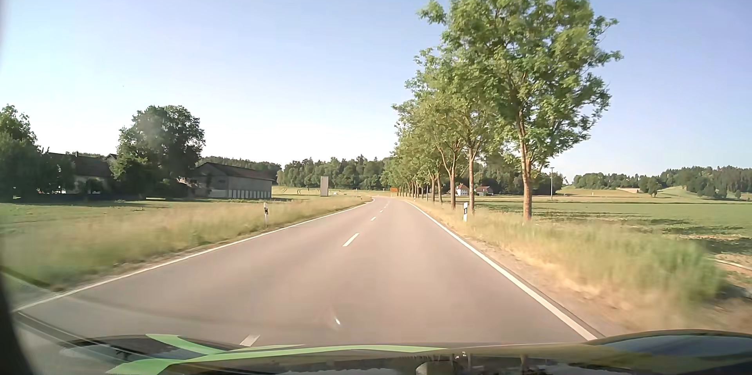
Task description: Follow the waypoints while adhering to traffic rules and regulations
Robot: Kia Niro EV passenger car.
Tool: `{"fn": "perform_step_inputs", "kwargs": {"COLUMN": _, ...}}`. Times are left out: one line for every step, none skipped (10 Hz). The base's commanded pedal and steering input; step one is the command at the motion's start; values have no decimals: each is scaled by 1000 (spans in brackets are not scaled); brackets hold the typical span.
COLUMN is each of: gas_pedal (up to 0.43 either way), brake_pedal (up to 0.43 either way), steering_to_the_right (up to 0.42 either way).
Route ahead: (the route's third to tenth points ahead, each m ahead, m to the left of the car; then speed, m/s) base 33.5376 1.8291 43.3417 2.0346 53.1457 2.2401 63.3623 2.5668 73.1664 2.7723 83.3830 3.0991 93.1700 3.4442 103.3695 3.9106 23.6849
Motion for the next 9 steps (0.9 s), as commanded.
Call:
{"fn": "perform_step_inputs", "kwargs": {"gas_pedal": 197, "brake_pedal": 0, "steering_to_the_right": 1}}
{"fn": "perform_step_inputs", "kwargs": {"gas_pedal": 189, "brake_pedal": 0, "steering_to_the_right": 0}}
{"fn": "perform_step_inputs", "kwargs": {"gas_pedal": 189, "brake_pedal": 0, "steering_to_the_right": 0}}
{"fn": "perform_step_inputs", "kwargs": {"gas_pedal": 189, "brake_pedal": 0, "steering_to_the_right": 0}}
{"fn": "perform_step_inputs", "kwargs": {"gas_pedal": 197, "brake_pedal": 0, "steering_to_the_right": 0}}
{"fn": "perform_step_inputs", "kwargs": {"gas_pedal": 248, "brake_pedal": 0, "steering_to_the_right": 0}}
{"fn": "perform_step_inputs", "kwargs": {"gas_pedal": 260, "brake_pedal": 0, "steering_to_the_right": 0}}
{"fn": "perform_step_inputs", "kwargs": {"gas_pedal": 260, "brake_pedal": 0, "steering_to_the_right": -1}}
{"fn": "perform_step_inputs", "kwargs": {"gas_pedal": 260, "brake_pedal": 0, "steering_to_the_right": -2}}
